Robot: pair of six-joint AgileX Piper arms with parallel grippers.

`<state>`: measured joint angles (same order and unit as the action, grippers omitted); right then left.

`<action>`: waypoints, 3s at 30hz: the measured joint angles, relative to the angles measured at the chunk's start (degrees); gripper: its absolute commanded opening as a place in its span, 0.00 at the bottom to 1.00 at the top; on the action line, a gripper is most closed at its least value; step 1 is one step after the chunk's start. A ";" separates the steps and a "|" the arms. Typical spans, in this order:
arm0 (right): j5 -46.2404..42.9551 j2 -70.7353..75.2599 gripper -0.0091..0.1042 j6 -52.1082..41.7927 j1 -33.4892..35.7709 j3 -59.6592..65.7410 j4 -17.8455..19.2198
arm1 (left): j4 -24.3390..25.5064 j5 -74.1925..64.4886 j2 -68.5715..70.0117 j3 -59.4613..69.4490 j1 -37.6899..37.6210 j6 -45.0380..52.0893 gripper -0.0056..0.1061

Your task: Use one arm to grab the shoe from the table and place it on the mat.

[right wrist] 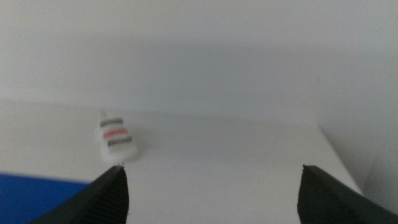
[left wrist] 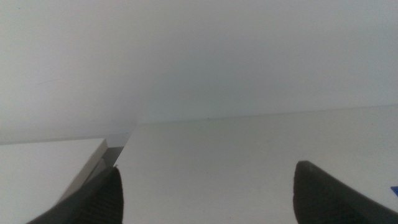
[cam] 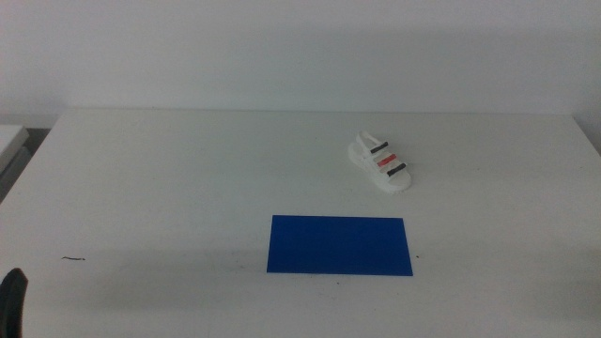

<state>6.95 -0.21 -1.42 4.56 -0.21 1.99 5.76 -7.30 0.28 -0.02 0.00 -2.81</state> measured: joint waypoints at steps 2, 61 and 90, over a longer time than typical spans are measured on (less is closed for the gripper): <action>3.16 0.00 0.88 0.00 0.00 -0.82 -0.37 | 0.00 0.00 0.00 0.00 0.00 0.00 0.89; 54.62 -128.31 0.11 10.01 21.20 -115.36 7.04 | 0.00 0.00 0.00 0.00 0.00 0.00 0.89; 47.21 -114.86 0.11 80.21 34.17 -92.63 6.56 | 0.00 0.00 0.00 0.00 0.00 0.00 0.89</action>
<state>54.16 -115.07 78.79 38.73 -92.84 8.55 5.76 -7.30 0.28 -0.02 0.00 -2.81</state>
